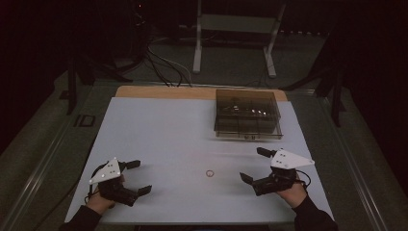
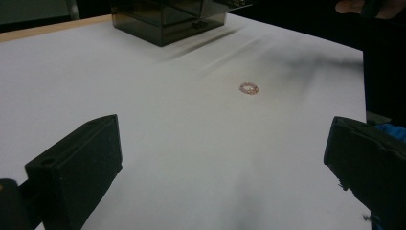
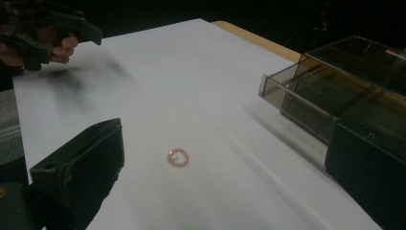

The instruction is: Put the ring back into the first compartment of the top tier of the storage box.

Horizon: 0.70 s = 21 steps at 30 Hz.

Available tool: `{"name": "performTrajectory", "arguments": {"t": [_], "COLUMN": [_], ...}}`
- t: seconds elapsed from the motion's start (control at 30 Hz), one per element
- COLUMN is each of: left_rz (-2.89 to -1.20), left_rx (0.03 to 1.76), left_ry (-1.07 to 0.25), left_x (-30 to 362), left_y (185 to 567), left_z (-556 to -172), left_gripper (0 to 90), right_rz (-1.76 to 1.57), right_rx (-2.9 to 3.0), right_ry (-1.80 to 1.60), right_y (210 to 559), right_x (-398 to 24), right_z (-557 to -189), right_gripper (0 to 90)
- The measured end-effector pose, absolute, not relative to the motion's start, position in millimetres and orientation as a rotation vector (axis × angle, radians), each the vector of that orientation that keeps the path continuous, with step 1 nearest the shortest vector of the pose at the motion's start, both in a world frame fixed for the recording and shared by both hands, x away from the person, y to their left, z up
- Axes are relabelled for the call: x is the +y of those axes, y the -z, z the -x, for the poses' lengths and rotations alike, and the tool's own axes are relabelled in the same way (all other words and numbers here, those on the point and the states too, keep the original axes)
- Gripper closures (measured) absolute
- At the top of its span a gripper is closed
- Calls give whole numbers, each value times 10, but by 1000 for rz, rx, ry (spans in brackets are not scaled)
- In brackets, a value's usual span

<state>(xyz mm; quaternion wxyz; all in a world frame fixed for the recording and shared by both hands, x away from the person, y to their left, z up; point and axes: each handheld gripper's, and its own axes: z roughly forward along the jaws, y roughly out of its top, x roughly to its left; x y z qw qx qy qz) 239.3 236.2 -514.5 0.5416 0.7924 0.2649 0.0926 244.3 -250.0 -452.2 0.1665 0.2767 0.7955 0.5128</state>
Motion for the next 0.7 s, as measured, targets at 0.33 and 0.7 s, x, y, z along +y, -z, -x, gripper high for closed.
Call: {"name": "performTrajectory", "arguments": {"t": [0.33,0.7], "left_rz": [-1882,-1880], "left_rx": [631,625], "left_ry": [-216,-216], "left_x": [2361,2353], "left_y": [5148,5143], "left_z": [-2390,-2387], "left_gripper": [11,11], "right_rz": [-749,-743], "right_rx": [2270,2309], "right_ry": [-1471,-1473], "right_y": [4442,4520], "right_x": [-2345,-2202], "right_z": [-2587,-2667], "right_gripper": [0,0]}}
